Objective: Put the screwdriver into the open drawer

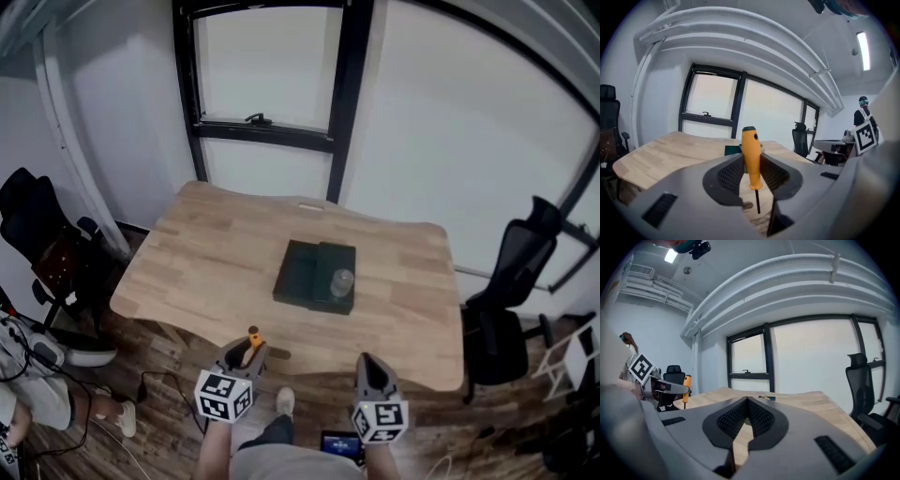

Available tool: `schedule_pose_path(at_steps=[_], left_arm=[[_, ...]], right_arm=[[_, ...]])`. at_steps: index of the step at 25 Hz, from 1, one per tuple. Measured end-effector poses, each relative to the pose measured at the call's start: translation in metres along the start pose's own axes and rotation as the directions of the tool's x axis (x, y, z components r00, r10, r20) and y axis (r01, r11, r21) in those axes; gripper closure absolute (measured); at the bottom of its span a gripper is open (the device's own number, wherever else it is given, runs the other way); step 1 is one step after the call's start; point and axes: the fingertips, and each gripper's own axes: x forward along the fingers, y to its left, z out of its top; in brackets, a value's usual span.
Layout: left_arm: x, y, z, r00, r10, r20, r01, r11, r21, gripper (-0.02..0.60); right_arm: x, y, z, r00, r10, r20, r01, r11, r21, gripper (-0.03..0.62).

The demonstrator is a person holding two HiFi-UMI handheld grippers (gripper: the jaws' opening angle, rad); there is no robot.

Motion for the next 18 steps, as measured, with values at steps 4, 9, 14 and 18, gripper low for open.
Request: schedule_pose_path(at_steps=[4,9,14,18], left_arm=[[0.049,0.024,0.023,0.999,-0.032,-0.008,0.032,0.999,-0.006,0.472],[0.106,0.046,0.045,0.996,-0.081,-0.031,0.081,0.997,0.004,0.472],[0.145,0.066,0.055,0.992,-0.118,-0.052,0.119,0.993,0.013,0.472],[0.167,0.078,0.058,0.988,-0.143,-0.057,0.143,0.99,0.006,0.472]], right_arm=[[0.045,-0.018,0.01,0.999,-0.037,-0.027,0.037,0.999,0.001,0.597],[0.1,-0.035,0.021,0.997,-0.07,-0.042,0.071,0.997,0.01,0.597],[0.138,-0.045,0.02,0.992,-0.11,-0.064,0.111,0.994,0.016,0.597],[0.154,-0.053,0.019,0.986,-0.147,-0.078,0.147,0.989,0.006,0.597]])
